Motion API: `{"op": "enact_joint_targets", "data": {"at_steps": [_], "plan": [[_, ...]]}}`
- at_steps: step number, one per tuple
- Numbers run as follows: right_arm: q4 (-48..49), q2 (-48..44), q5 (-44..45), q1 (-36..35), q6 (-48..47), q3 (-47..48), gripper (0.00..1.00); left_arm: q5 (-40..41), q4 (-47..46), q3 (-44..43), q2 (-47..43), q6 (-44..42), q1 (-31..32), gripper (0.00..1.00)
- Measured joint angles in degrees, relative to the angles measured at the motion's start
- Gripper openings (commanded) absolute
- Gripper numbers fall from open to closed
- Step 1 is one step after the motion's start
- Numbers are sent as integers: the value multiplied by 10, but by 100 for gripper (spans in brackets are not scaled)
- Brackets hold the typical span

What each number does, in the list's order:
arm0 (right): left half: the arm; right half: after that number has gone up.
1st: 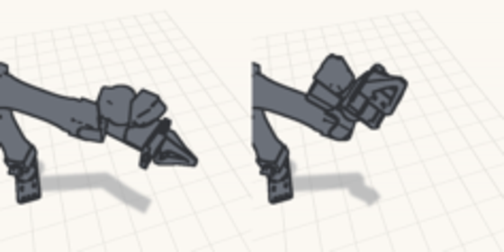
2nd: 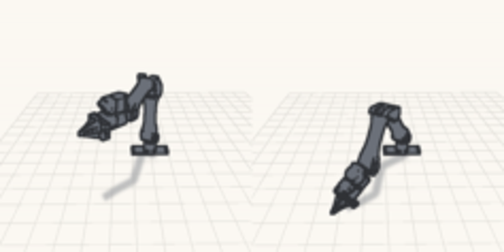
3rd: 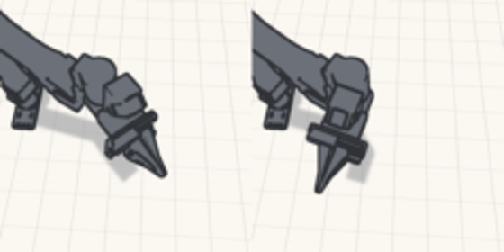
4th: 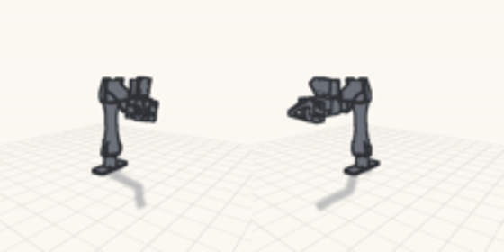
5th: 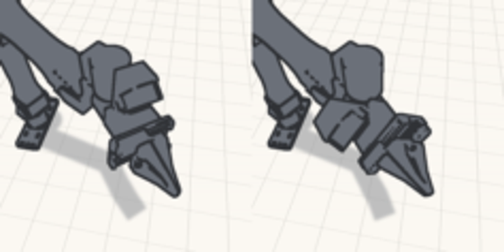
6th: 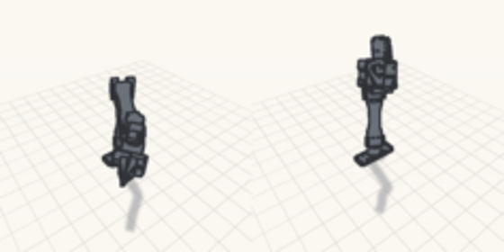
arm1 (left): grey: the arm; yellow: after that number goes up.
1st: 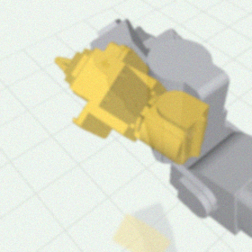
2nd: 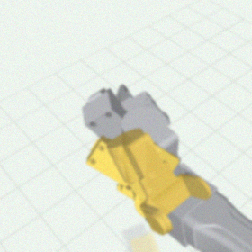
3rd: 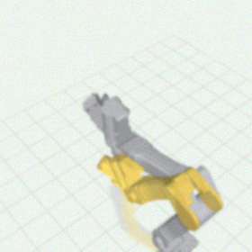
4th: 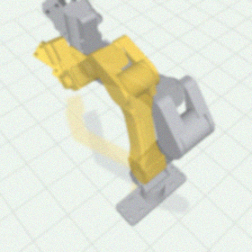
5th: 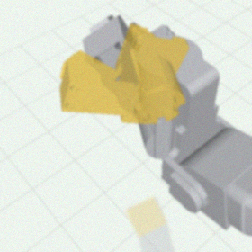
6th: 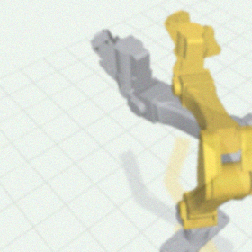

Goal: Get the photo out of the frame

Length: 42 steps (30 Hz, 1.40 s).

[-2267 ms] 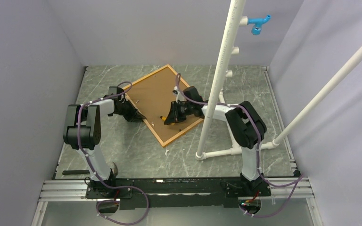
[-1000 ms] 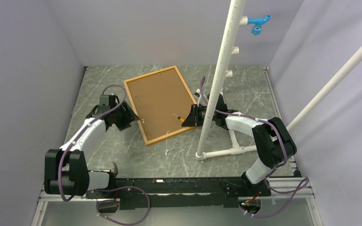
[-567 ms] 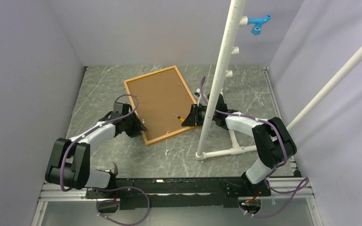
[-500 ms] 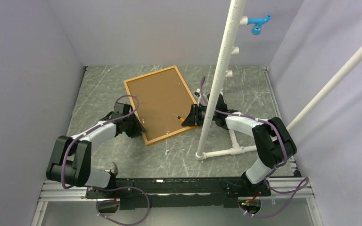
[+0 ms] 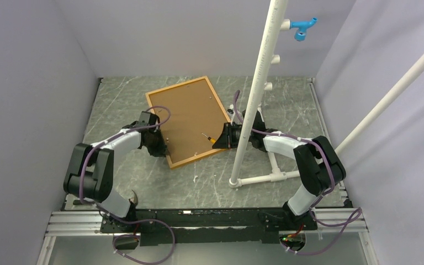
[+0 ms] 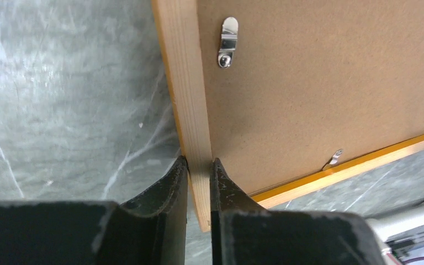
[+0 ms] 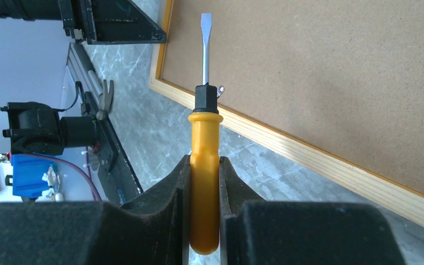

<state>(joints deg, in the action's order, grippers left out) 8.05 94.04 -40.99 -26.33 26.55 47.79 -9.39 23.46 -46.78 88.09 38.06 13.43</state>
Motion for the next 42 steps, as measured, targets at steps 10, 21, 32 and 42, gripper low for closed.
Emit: {"op": "enact_joint_targets", "data": {"at_steps": [10, 21, 32, 42], "plan": [[0, 1, 0, 0, 0, 0, 0, 48, 131, -137, 76, -167, 2, 0], [0, 12, -1, 0, -1, 0, 0, 46, 148, -110, 44, -290, -2, 0], [1, 17, -3, 0, 0, 0, 0, -24, 169, -106, 23, -313, -75, 62], [1, 17, -3, 0, 0, 0, 0, -66, 132, -41, -160, -145, -97, 95]]}}
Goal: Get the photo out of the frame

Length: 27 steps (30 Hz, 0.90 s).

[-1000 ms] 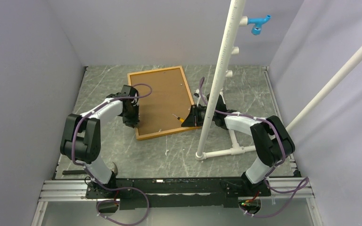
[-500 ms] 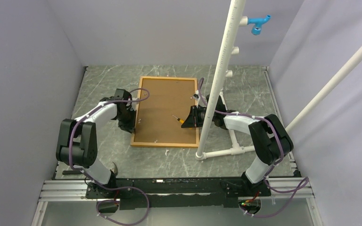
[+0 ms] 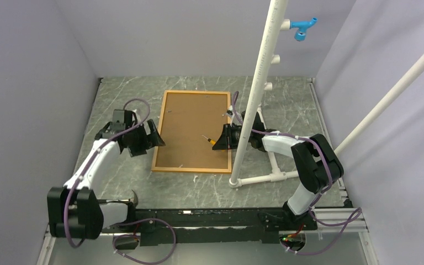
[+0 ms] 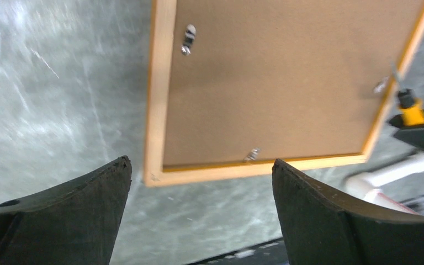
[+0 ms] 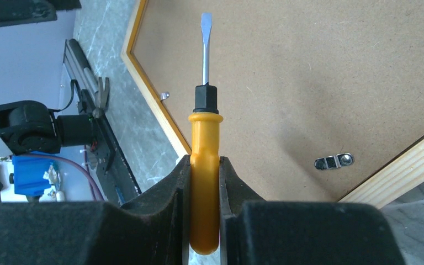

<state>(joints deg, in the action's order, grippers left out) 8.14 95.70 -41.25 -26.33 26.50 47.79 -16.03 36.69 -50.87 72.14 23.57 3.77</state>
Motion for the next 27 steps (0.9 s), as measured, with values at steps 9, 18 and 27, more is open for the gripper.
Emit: {"op": "enact_joint_targets", "data": {"at_steps": [9, 18, 27], "plan": [[1, 0, 0, 0, 0, 0, 0, -45, -49, 176, -145, 351, 3, 95], [1, 0, 0, 0, 0, 0, 0, -57, -92, 246, -122, 572, 21, 86], [1, 0, 0, -11, -4, 0, 0, -57, -100, 221, 20, 622, 52, 50]]}}
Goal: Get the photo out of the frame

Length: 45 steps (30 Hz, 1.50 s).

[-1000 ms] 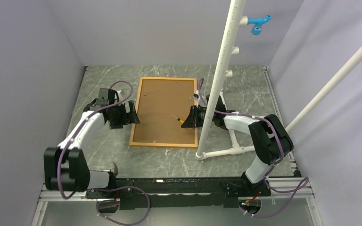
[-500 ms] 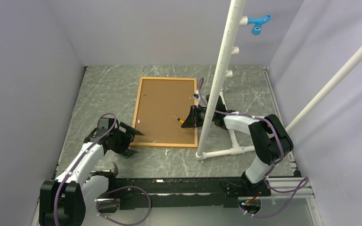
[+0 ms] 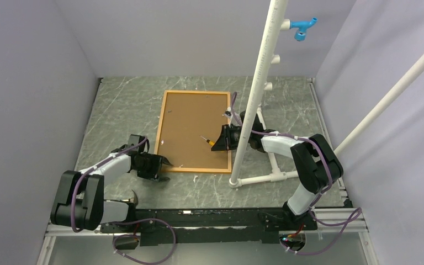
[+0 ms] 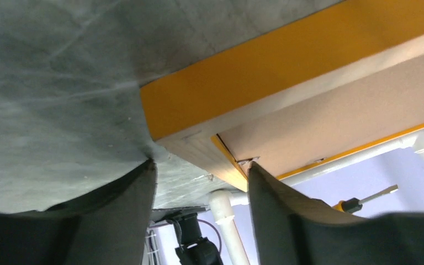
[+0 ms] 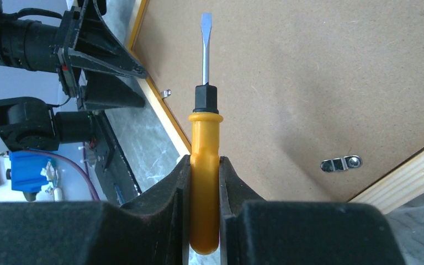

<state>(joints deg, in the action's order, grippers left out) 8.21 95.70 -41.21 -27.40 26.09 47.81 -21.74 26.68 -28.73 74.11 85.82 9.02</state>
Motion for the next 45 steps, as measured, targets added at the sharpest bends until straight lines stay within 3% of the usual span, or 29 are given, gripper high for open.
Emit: {"op": "enact_joint_targets", "data": {"at_steps": [3, 9, 11, 14, 17, 23, 32, 45], "plan": [[0, 1, 0, -6, -2, 0, 0, 7, -10, 1, 5, 14, 2, 40], [-5, 16, 1, -19, -5, 5, 0, 17, -18, -7, 23, 17, 2, 36], [-9, 22, 2, -24, -7, 10, 0, 16, -16, -19, 38, 8, 1, 27], [-17, 26, 2, -33, -13, 18, 0, 15, -14, -36, 56, -1, -3, 0], [-26, 32, 3, -43, -21, 30, 0, 32, -16, -66, 79, -16, -16, 0], [-44, 59, -4, -69, -35, 63, 0, 49, 26, -149, 147, -144, -30, 0], [-80, 136, -18, -117, -43, 131, 0, 40, 30, -215, 203, -269, -87, 0], [-165, 217, -15, -161, -63, 247, 0, 5, 2, -203, 207, -310, -113, 0]]}}
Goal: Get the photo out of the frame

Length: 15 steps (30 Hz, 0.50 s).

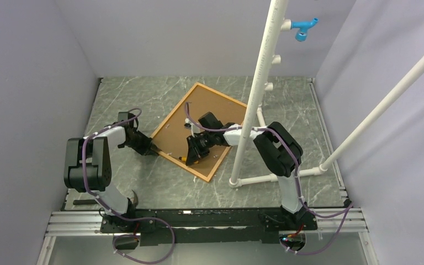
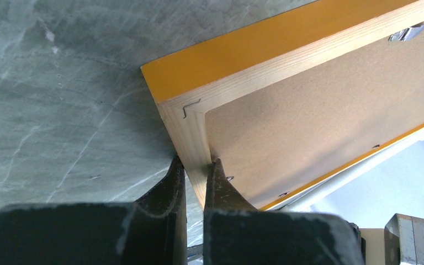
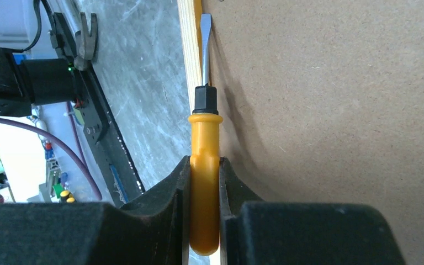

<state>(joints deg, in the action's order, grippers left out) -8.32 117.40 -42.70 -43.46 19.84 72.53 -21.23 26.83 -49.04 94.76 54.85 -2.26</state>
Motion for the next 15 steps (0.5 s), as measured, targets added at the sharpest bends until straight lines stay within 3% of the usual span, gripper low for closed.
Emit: {"op": "enact_joint_targets", "data": {"at_steps": [15], "plan": [[-42, 31, 42, -15, 24, 68, 0, -17, -27, 20, -8, -2, -7, 0]]}}
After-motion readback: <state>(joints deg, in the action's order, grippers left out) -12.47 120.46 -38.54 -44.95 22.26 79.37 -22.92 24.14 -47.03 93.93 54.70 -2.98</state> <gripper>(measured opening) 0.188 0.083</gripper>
